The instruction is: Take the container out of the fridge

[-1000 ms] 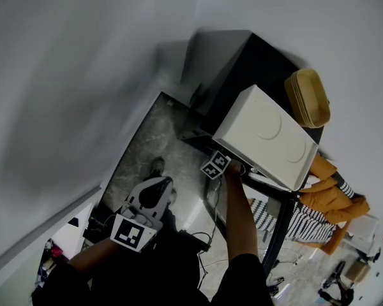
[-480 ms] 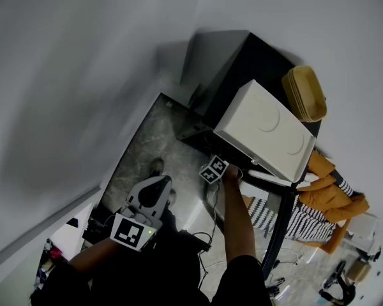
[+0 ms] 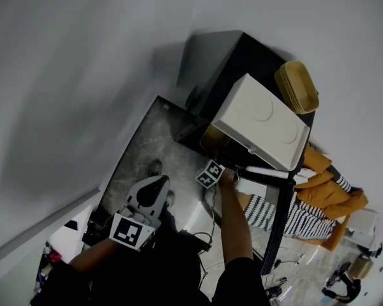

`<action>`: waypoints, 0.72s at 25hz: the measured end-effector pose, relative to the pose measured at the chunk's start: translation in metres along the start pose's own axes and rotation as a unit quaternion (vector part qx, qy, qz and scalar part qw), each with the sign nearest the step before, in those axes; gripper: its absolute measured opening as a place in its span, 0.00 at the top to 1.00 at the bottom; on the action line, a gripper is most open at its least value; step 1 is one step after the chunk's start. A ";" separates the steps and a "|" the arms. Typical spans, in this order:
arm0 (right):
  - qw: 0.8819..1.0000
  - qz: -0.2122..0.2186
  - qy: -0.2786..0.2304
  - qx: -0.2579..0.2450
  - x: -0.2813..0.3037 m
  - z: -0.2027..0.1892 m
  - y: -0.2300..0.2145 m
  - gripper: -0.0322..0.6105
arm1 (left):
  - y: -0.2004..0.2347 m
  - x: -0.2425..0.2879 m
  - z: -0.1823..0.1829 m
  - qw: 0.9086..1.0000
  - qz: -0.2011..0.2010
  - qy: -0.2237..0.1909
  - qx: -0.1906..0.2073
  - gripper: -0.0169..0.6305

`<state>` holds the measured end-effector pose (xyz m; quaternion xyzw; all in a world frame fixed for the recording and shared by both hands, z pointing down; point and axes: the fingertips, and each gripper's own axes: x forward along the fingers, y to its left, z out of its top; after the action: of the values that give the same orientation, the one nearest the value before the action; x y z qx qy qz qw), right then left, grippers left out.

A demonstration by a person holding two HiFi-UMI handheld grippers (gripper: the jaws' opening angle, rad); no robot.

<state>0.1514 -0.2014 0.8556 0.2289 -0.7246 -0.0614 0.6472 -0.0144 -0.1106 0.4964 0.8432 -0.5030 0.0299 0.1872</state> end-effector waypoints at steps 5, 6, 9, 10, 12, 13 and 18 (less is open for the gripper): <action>1.000 -0.001 -0.004 0.000 -0.014 0.001 0.015 0.93 | -0.007 -0.014 0.000 1.000 -0.006 -0.004 0.000 0.97; 1.000 -0.001 -0.004 -0.001 -0.018 0.001 0.018 0.93 | -0.007 -0.017 0.001 1.000 -0.004 -0.009 0.002 0.97; 1.000 0.001 -0.005 -0.004 -0.029 0.001 0.031 0.93 | -0.009 -0.027 0.001 1.000 -0.001 -0.016 0.005 0.97; 1.000 0.003 -0.006 -0.005 -0.032 0.001 0.034 0.93 | -0.010 -0.030 0.000 1.000 -0.001 -0.015 0.003 0.97; 1.000 0.007 -0.007 -0.004 -0.040 0.002 0.043 0.93 | -0.012 -0.035 0.000 1.000 -0.001 -0.018 0.005 0.97; 1.000 0.009 -0.009 -0.005 -0.045 0.003 0.048 0.93 | -0.014 -0.038 0.002 1.000 -0.002 -0.021 0.007 0.97; 1.000 0.021 -0.021 -0.003 -0.070 0.004 0.075 0.93 | -0.029 -0.054 0.004 0.999 -0.008 -0.031 0.011 0.97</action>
<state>0.1322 -0.1072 0.8204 0.2100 -0.7426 -0.0551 0.6335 -0.0165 -0.0541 0.4717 0.8499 -0.5014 0.0078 0.1619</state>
